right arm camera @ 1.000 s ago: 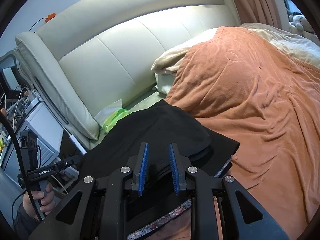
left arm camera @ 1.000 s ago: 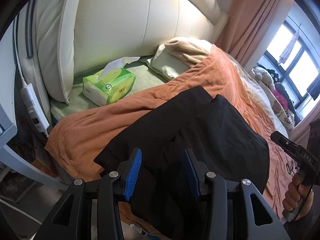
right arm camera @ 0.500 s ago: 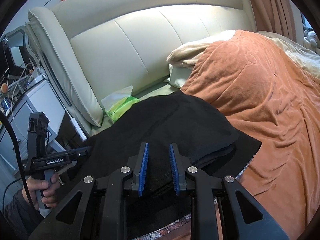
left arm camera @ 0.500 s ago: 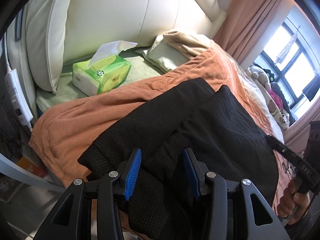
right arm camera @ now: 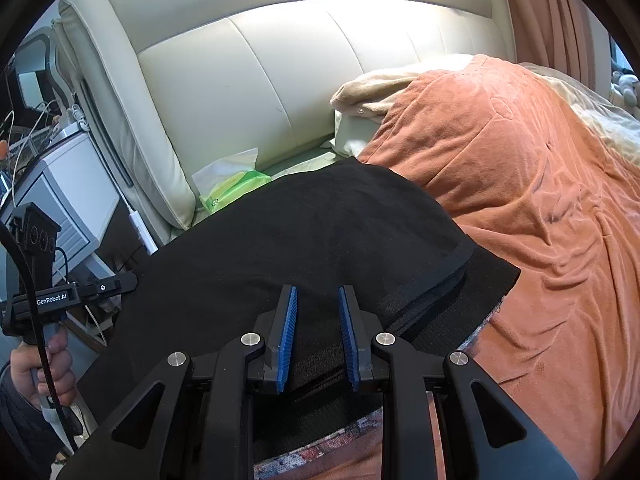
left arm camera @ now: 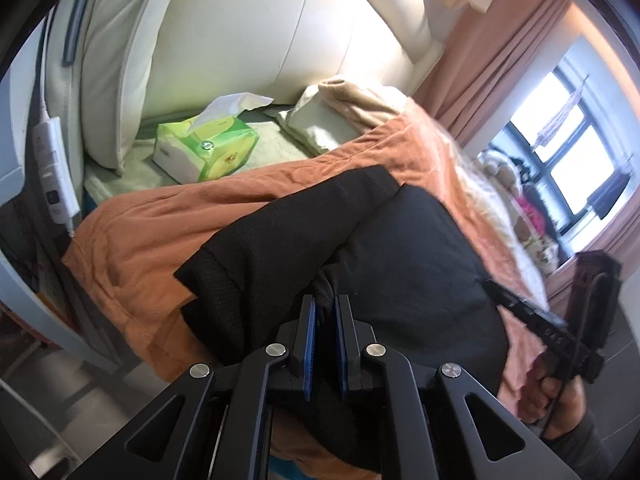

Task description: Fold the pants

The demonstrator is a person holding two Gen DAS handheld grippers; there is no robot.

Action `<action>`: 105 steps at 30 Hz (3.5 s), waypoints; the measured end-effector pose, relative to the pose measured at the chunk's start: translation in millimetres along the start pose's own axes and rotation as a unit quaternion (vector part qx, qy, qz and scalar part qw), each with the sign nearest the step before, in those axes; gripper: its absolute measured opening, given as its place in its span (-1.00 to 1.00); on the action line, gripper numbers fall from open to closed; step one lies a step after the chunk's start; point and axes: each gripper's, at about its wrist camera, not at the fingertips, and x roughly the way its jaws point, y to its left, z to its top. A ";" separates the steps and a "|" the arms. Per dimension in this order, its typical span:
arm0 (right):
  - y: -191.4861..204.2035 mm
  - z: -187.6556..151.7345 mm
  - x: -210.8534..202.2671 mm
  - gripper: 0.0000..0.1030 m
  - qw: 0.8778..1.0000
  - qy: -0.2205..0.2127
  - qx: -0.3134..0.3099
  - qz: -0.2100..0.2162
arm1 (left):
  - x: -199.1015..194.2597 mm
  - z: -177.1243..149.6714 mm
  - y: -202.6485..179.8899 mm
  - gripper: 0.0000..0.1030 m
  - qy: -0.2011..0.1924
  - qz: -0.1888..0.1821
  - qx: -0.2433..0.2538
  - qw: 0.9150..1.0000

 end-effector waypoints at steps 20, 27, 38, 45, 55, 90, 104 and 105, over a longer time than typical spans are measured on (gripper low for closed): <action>10.4 -8.8 -48.8 -0.63 0.999 -0.039 -0.033 0.016 | -21.6 -19.5 -88.8 -0.67 -0.028 -0.011 0.063 0.998; 6.2 3.6 -31.7 0.06 0.998 -0.057 -0.016 0.018 | -5.1 -31.4 -102.0 -0.67 -0.030 -0.020 0.059 0.998; 17.4 -32.7 -14.0 -0.04 0.996 -0.020 -0.083 0.005 | 2.4 -74.8 -78.5 -0.68 -0.009 -0.024 0.025 0.999; 12.2 -43.7 -28.6 -0.04 0.996 0.010 -0.090 0.002 | -8.8 -96.0 -71.2 -0.68 0.005 -0.023 0.015 1.000; -4.7 -55.0 -84.5 -0.04 0.998 0.010 -0.061 -0.012 | -46.5 -108.8 -77.3 -0.67 -0.006 -0.015 0.019 1.000; 7.3 -189.9 -396.1 1.00 0.969 -0.099 0.075 -0.214 | -154.2 -191.6 -253.6 0.99 -0.055 -0.041 0.179 0.981; 40.9 -253.2 -479.2 1.00 0.951 -0.132 0.088 -0.264 | -203.2 -245.5 -301.8 0.99 -0.081 -0.064 0.231 0.968; 42.9 -258.1 -484.7 1.00 0.951 -0.135 0.091 -0.264 | -205.9 -248.3 -304.7 0.99 -0.084 -0.066 0.236 0.966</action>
